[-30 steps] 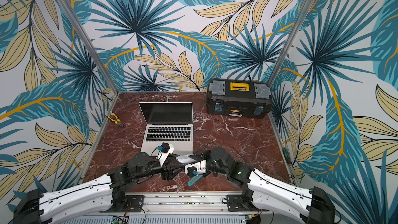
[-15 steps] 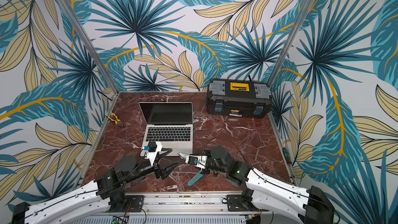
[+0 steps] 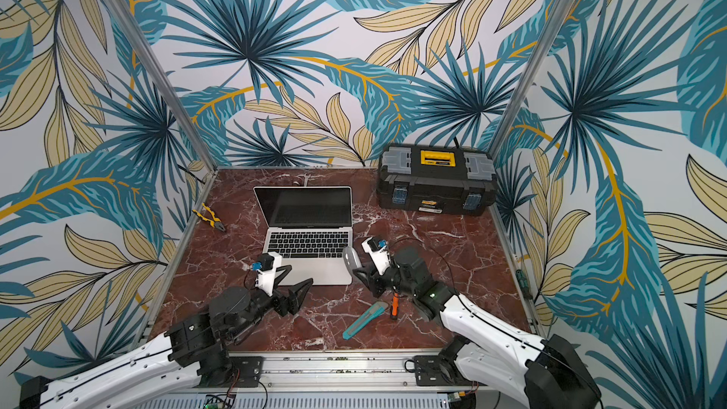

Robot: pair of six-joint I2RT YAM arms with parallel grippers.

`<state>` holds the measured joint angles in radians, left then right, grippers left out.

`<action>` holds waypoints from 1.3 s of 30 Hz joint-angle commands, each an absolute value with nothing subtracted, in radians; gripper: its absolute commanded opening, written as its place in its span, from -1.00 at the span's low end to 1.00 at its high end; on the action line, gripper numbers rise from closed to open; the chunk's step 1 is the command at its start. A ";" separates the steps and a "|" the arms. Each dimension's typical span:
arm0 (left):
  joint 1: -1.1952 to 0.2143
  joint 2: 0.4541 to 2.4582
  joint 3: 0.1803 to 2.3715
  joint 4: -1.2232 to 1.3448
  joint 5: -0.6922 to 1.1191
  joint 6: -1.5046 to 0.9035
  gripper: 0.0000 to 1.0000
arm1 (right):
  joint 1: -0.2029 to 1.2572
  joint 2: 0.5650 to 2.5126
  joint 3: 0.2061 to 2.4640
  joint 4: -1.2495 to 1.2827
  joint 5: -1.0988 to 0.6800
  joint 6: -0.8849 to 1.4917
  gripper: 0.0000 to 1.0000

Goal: Remove the wireless mouse receiver from the laptop
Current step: Pick up the mouse from the center of the board, then place the mouse at the center of the board.

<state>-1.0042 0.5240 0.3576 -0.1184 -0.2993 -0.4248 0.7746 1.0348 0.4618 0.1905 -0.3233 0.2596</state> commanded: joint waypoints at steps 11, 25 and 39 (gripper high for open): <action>-0.994 0.530 0.309 -0.147 -0.380 -0.475 0.80 | 0.575 1.322 0.456 0.212 -0.454 0.617 -0.58; -0.977 0.541 0.321 -0.191 -0.369 -0.451 0.85 | 0.495 1.459 0.463 0.275 -0.522 0.656 -0.34; -0.973 0.542 0.336 -0.211 -0.367 -0.441 0.87 | 0.401 1.366 0.493 0.065 -0.392 0.595 0.13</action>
